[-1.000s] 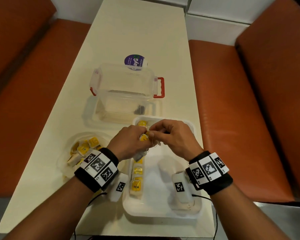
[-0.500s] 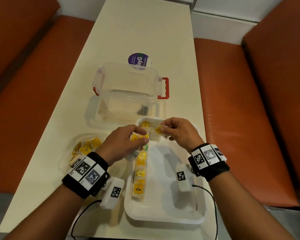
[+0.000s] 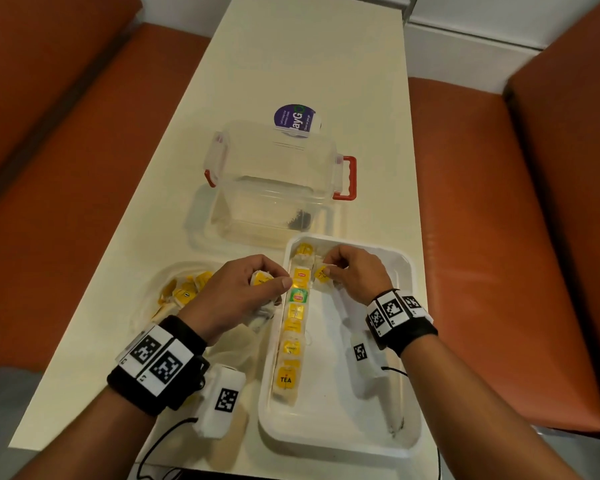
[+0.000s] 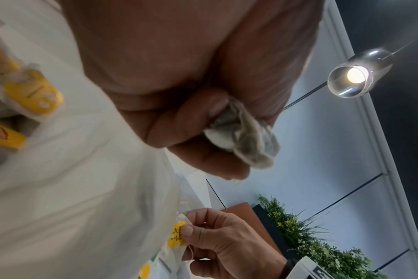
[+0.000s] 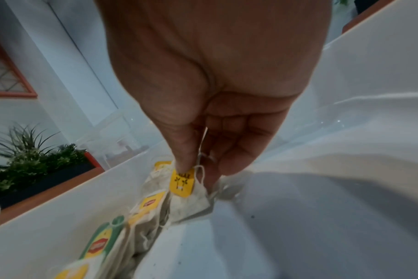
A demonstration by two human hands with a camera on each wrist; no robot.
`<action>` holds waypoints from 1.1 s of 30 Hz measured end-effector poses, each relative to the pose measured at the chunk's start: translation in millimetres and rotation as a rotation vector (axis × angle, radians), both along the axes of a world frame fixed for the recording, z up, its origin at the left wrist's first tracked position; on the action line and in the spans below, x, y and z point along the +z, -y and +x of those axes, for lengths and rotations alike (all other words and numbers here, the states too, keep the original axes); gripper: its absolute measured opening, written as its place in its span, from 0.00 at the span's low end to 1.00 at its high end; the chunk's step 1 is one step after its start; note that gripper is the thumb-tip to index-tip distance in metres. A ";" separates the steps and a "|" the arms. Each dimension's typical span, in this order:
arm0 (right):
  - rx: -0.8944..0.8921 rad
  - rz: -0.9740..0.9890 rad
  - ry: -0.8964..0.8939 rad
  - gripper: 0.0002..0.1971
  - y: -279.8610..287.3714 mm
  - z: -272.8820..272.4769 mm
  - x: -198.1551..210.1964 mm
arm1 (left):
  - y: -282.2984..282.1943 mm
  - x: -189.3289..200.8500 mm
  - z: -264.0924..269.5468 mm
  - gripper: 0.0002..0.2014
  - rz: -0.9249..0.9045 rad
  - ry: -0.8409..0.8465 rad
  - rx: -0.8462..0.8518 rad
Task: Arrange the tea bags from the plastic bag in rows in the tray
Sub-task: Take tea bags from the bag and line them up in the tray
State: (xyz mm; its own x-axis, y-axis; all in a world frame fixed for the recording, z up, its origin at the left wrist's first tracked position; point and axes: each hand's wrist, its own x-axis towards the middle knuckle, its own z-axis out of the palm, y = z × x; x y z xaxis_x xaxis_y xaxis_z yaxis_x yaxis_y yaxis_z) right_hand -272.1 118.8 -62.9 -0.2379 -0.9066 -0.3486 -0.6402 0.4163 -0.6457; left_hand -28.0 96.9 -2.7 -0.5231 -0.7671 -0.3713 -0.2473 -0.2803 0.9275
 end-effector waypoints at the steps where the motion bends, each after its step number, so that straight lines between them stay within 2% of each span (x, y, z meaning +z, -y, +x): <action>1: 0.006 -0.004 -0.025 0.05 0.1 0.4 -0.4 | -0.4 -0.1 0.7 0.17 0.002 -0.002 0.003; 5: 0.022 -0.006 -0.098 0.04 -0.5 3.0 -2.6 | -2.0 -0.9 1.2 0.19 0.014 -0.002 0.006; 18: -0.093 -0.055 -0.031 0.08 -1.4 7.6 -7.9 | -7.6 -2.9 1.3 0.14 -0.032 0.052 -0.005; 22: -0.162 -0.097 0.003 0.08 -8.0 5.9 -6.4 | -8.5 -3.4 2.8 0.17 -0.029 0.056 0.000; 27: -0.215 -0.090 -0.003 0.12 -18.5 2.4 -5.4 | -9.2 -4.8 2.6 0.06 -0.039 0.087 -0.002; 30: -0.246 -0.012 0.027 0.15 -21.4 3.2 -9.0 | -10.4 -4.1 1.3 0.06 -0.038 0.104 0.002; 33: -0.259 -0.003 0.081 0.15 -21.0 7.7 -12.2 | -10.7 -3.1 0.0 0.06 -0.015 0.098 0.004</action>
